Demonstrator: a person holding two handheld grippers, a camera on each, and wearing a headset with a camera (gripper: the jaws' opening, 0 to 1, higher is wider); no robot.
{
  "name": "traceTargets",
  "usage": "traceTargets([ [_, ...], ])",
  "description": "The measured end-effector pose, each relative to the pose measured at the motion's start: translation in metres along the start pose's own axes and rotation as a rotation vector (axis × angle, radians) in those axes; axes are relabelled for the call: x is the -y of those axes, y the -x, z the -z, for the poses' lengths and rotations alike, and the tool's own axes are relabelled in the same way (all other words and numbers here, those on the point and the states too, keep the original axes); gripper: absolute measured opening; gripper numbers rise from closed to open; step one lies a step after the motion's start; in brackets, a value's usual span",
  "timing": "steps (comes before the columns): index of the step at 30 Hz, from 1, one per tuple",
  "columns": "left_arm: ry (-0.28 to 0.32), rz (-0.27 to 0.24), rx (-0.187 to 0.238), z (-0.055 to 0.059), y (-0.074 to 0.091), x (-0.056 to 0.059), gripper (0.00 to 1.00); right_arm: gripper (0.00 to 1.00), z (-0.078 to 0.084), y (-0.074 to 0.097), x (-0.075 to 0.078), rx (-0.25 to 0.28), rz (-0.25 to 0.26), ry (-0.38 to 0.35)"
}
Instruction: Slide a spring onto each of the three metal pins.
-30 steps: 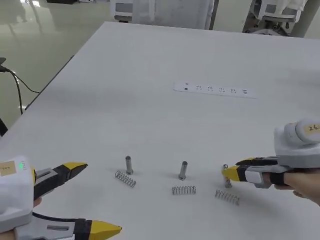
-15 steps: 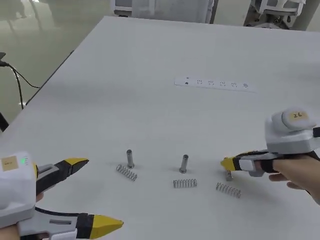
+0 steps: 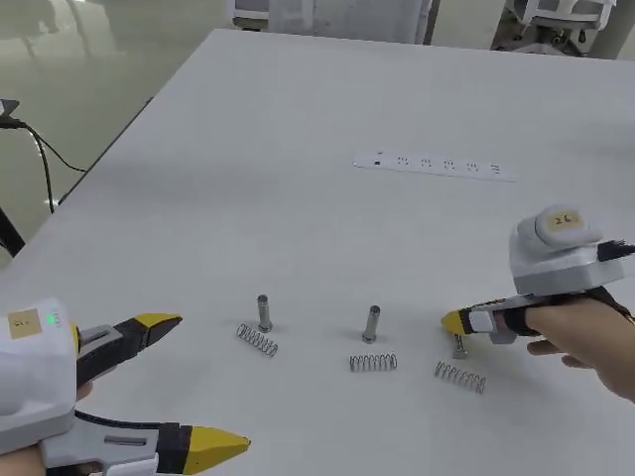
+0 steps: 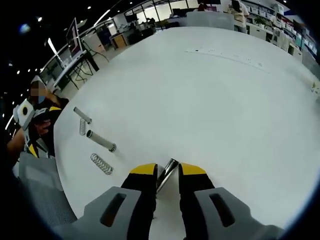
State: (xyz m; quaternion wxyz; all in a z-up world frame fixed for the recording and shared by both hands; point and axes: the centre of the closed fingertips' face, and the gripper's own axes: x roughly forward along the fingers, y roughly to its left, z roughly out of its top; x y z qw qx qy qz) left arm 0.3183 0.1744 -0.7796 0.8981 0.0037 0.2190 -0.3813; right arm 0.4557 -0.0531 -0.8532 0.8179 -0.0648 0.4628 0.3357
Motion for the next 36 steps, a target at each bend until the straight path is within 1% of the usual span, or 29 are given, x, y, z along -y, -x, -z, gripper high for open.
traceTargets([
  [2,-0.001,-0.001,-0.002,0.000,0.000,0.000,0.95,0.13,0.002,-0.002,-0.002,-0.015,0.007,0.020],
  [3,0.000,-0.002,-0.001,0.000,0.000,-0.001,0.95,0.12,0.002,-0.003,-0.001,-0.013,0.020,0.026],
  [7,0.002,-0.003,-0.002,0.001,0.000,-0.002,0.95,0.10,0.000,-0.005,0.002,-0.018,0.024,0.015],
  [11,0.003,0.000,-0.004,0.002,-0.002,-0.001,0.95,0.08,0.000,-0.007,0.003,-0.035,0.041,0.013],
  [13,0.003,0.002,-0.003,0.002,-0.002,0.000,0.95,0.06,0.000,-0.009,0.003,-0.034,0.044,0.010],
  [17,0.011,0.000,0.002,0.001,-0.001,0.000,0.95,0.05,-0.001,-0.009,0.001,-0.028,0.037,0.009],
  [24,0.013,-0.004,-0.002,0.003,0.001,-0.001,0.95,0.05,0.002,-0.005,0.000,-0.001,0.020,-0.028],
  [27,0.011,-0.005,-0.005,0.004,0.000,0.000,0.95,0.05,0.003,-0.002,-0.002,0.014,0.015,-0.022],
  [32,0.010,-0.005,-0.003,0.002,-0.001,0.000,0.94,0.05,-0.001,0.006,-0.005,0.061,0.009,-0.004],
  [36,0.009,-0.008,0.001,0.000,-0.002,0.000,0.94,0.05,-0.004,0.014,-0.005,0.098,0.004,-0.016],
])
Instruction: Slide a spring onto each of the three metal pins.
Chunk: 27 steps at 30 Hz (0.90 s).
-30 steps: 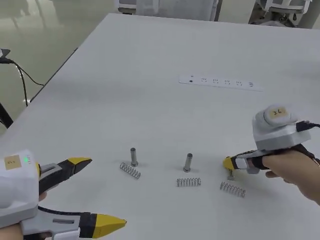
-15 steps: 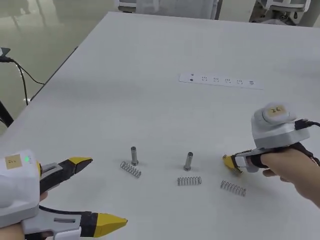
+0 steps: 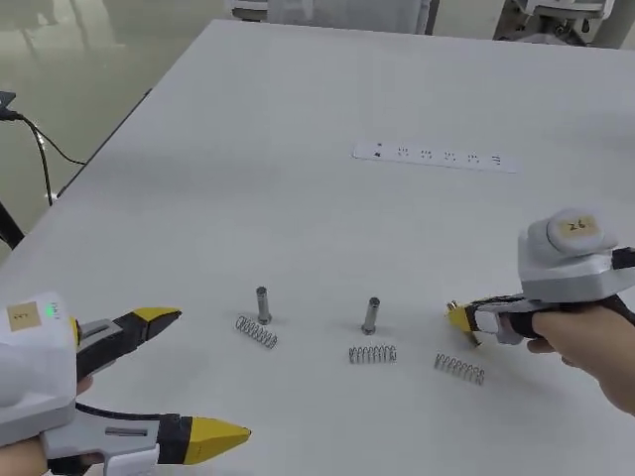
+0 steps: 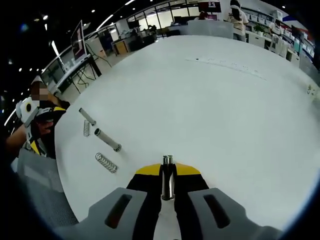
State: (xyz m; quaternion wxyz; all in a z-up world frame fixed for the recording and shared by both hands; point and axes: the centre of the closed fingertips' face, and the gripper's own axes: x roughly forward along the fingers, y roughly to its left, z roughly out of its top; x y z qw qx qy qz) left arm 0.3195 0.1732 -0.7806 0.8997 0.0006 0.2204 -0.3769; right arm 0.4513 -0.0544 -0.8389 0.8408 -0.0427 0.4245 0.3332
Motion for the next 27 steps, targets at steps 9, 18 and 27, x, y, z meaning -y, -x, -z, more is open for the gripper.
traceTargets([
  [9,-0.005,-0.002,-0.001,-0.001,-0.001,0.002,0.94,0.05,-0.002,0.008,-0.003,0.047,0.001,0.027],
  [18,-0.009,-0.007,-0.001,-0.002,0.002,0.001,0.94,0.05,-0.006,0.011,-0.009,0.086,-0.002,0.067],
  [27,-0.013,-0.004,-0.003,-0.004,0.001,0.000,0.94,0.05,-0.006,0.015,-0.009,0.102,0.003,0.087],
])
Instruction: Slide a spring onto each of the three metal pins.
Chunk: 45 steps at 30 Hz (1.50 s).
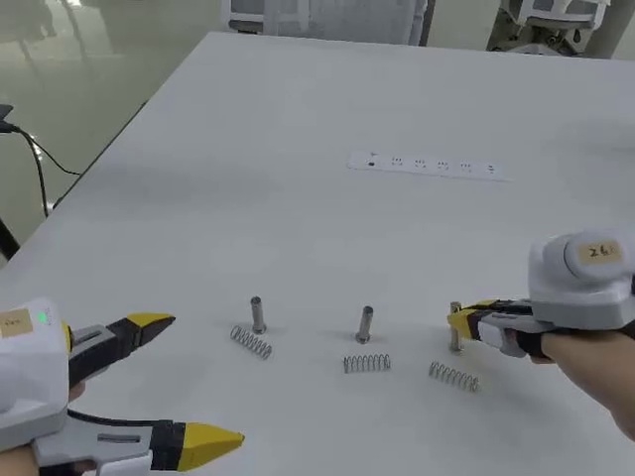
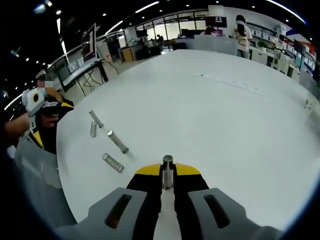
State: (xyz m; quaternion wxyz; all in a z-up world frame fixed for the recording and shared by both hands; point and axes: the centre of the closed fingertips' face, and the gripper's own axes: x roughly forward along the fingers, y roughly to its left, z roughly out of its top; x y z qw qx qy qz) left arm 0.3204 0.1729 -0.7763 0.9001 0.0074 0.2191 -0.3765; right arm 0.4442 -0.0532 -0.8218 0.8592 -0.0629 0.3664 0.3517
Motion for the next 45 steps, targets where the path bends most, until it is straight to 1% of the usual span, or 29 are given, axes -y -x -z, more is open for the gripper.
traceTargets([
  [9,-0.004,0.009,-0.005,-0.002,-0.001,0.000,0.94,0.05,0.005,0.006,0.002,0.000,0.005,0.031],
  [20,-0.004,0.012,-0.004,-0.001,-0.001,0.000,0.94,0.05,0.009,0.011,-0.002,-0.009,0.011,0.070],
  [25,0.001,0.014,-0.011,0.001,0.000,0.001,0.94,0.05,0.010,0.011,-0.003,-0.018,0.014,0.107],
  [29,-0.002,0.015,-0.005,0.000,0.000,0.002,0.94,0.05,0.011,0.011,-0.006,-0.021,0.008,0.125],
  [37,0.001,0.009,-0.008,0.002,0.002,0.001,0.94,0.06,0.011,0.012,-0.007,-0.020,0.004,0.125],
  [45,0.002,0.009,-0.006,0.001,0.002,0.001,0.94,0.10,0.009,0.013,-0.007,-0.008,0.002,0.121],
])
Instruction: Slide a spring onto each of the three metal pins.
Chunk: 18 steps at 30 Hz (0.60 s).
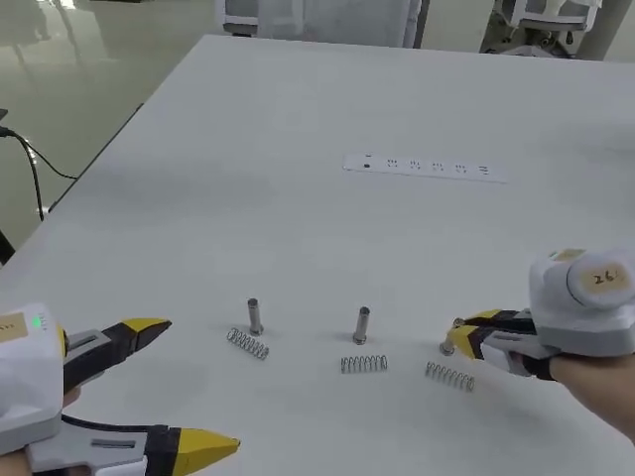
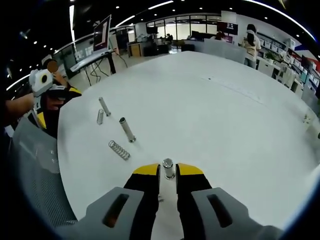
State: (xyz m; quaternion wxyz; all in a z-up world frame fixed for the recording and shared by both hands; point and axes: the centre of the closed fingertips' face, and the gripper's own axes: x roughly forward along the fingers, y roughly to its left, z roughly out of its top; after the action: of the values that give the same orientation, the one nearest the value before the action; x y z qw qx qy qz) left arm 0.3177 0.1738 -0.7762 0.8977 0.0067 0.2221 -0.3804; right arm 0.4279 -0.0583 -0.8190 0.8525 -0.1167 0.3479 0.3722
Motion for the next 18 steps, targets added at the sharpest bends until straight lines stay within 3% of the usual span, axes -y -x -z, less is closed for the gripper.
traceTargets([
  [18,-0.004,0.003,-0.001,-0.002,-0.002,0.001,0.94,0.14,-0.012,0.008,-0.003,0.041,-0.001,-0.005],
])
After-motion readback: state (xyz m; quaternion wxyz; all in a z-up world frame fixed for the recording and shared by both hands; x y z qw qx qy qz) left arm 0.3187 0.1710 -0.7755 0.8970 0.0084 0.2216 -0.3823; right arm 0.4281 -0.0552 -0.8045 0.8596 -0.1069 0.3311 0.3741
